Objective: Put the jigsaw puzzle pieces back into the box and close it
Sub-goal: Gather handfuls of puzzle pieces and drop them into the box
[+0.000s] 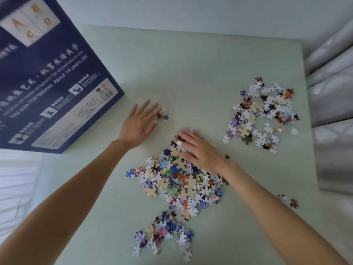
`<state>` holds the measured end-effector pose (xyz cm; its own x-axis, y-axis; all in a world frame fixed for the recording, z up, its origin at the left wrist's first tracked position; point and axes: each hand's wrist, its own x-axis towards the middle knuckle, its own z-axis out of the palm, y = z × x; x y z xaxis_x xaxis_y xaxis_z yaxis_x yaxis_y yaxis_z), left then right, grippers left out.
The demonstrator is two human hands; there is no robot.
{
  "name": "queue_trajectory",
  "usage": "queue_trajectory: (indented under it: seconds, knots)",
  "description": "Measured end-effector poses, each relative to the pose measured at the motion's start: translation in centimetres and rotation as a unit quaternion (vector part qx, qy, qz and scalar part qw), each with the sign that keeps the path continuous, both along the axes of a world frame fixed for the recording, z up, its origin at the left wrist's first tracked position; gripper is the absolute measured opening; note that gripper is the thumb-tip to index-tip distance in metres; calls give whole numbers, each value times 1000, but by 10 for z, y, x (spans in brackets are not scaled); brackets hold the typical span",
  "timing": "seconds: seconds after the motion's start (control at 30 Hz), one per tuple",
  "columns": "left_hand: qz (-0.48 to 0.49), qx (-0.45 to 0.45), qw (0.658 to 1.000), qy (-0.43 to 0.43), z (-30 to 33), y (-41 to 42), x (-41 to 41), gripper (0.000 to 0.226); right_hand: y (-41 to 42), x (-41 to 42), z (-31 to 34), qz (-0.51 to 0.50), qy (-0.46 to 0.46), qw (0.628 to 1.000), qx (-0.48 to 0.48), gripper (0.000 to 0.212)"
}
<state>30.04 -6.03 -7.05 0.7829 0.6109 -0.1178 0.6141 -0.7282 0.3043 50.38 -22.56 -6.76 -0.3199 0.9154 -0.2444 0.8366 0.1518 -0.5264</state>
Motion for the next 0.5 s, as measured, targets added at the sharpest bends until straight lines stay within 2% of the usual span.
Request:
queue_trajectory:
  seconds: [0.07, 0.13, 0.27, 0.37, 0.43, 0.5]
  knots:
    - [36, -11, 999, 28, -4, 4, -7, 66, -4, -1, 12, -63, 86, 994, -17, 57]
    - [57, -40, 997, 36, -10, -2, -7, 73, -1, 18, 17, -150, 105, 983, 4, 50]
    - [35, -92, 995, -2, -11, -41, 1, 67, -3, 69, 17, -263, 69, 961, 44, 39]
    - [-31, -123, 991, -36, -5, -71, 4, 65, -13, 93, 5, -281, -26, 956, 75, 41]
    - [-71, -141, 986, -64, -2, -86, 1, 60, -16, 99, -4, -292, -80, 952, 49, 48]
    - [-50, -138, 983, -113, 1, -88, 1, 56, -18, 92, -10, -298, -111, 948, 12, 53]
